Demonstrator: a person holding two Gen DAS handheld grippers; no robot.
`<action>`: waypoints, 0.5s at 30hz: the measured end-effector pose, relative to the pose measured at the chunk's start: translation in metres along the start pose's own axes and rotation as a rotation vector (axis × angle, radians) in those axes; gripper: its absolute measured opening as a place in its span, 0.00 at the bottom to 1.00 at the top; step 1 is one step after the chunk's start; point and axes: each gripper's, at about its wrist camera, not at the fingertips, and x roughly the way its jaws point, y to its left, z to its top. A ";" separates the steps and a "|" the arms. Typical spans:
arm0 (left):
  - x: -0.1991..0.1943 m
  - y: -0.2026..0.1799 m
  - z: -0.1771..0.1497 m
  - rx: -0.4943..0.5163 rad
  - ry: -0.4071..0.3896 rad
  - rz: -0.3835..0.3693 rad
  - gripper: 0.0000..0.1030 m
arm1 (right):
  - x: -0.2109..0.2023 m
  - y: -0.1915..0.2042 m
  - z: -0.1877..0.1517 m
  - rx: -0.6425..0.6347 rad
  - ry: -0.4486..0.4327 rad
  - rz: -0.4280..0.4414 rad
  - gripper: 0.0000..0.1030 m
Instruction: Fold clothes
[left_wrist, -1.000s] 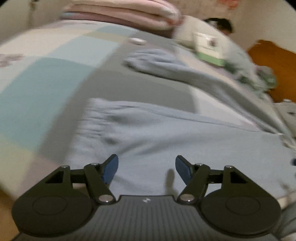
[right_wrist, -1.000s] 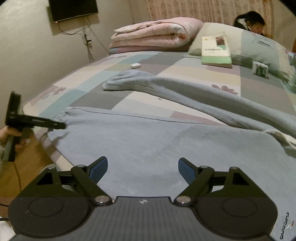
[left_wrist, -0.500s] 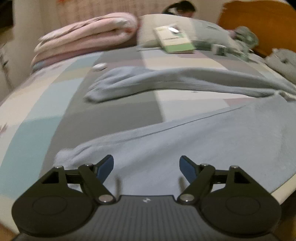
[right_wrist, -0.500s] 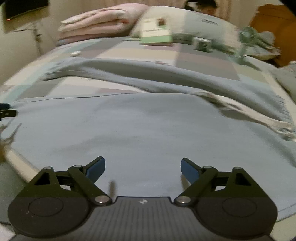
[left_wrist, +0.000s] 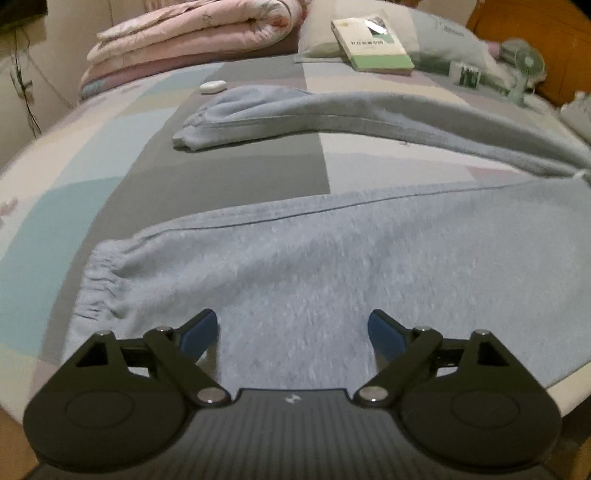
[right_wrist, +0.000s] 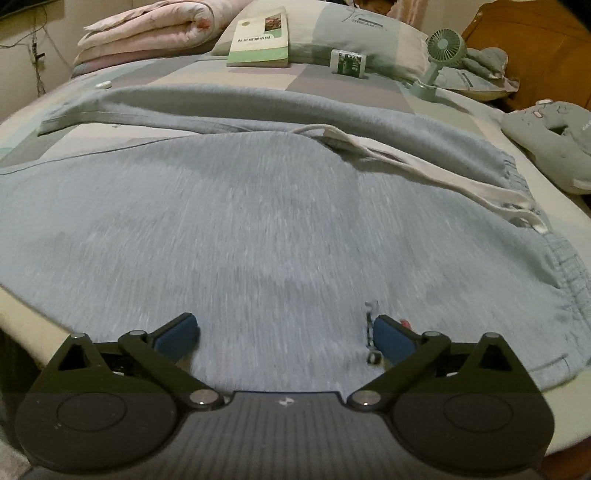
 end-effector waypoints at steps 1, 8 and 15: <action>-0.007 -0.009 0.003 0.034 -0.023 0.007 0.85 | -0.005 -0.003 0.001 0.008 -0.003 -0.008 1.00; -0.043 -0.087 0.024 0.229 -0.163 -0.102 0.85 | -0.031 -0.034 0.001 0.082 -0.076 -0.052 1.00; -0.033 -0.176 0.037 0.284 -0.165 -0.305 0.85 | -0.004 -0.059 0.008 0.083 -0.060 -0.078 1.00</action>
